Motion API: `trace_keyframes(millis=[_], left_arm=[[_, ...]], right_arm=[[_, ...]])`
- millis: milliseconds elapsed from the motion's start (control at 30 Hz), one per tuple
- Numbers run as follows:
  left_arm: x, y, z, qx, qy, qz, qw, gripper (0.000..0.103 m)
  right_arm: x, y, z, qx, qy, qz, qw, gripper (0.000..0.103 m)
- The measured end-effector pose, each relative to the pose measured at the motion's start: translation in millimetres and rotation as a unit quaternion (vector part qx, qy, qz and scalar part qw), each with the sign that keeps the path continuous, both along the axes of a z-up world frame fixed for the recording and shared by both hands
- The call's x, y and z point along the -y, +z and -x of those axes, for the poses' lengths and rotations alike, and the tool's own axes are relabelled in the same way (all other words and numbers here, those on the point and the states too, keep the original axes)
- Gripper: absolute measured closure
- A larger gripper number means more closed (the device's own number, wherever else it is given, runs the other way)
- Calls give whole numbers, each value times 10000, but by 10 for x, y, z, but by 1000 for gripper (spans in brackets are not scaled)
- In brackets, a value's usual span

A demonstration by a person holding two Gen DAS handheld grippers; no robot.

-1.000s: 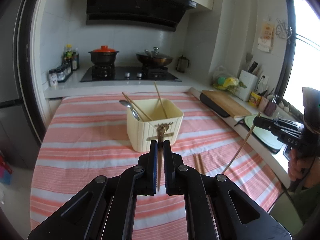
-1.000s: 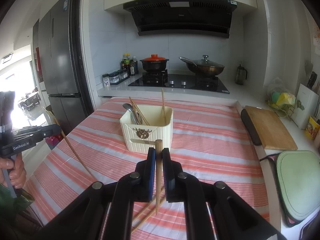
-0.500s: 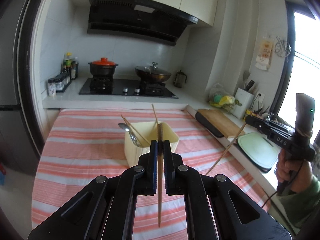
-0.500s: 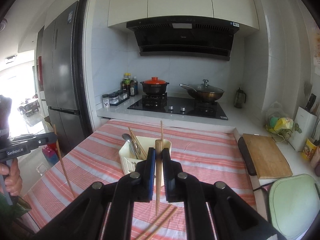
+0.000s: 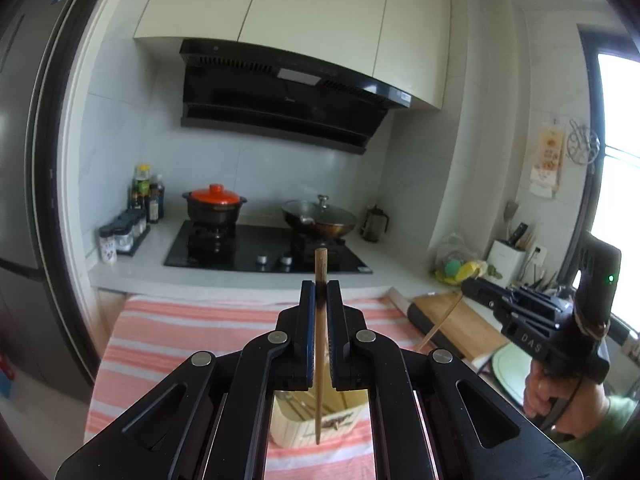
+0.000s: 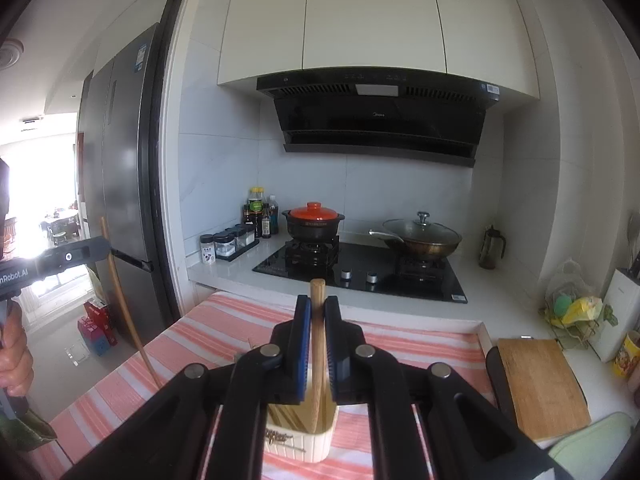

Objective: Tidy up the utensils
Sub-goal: 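Lift both held chopsticks over the cream holder and lower them inside, then open both tools to release the chopsticks and withdraw over the table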

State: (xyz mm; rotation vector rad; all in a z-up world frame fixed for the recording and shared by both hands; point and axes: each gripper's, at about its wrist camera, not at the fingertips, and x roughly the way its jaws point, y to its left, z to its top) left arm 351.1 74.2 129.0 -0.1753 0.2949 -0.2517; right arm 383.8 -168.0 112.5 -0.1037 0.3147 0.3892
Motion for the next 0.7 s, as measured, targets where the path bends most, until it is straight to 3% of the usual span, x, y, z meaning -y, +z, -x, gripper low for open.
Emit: trace_keyframes(millis=[200,367,533,700], left_arm=[[91,-222,-601,-110,241,20,9996,99],[120,-718,-1048,-738,216,88,9970,99],[142,-1245,-1378,-1394,226,13,9900,100],[165,-1478,-1594,-1737,363,-118,9841,99]], right_arm=[[-217,-199,-525,-75,105,78,9999,96],[-354,-682,-979,-871,333,206,9954,96],[-504,-1184,-1315,-1693,537,394,9833,96],[-640,-1381,-1500,-1863,534,400,9802,95]])
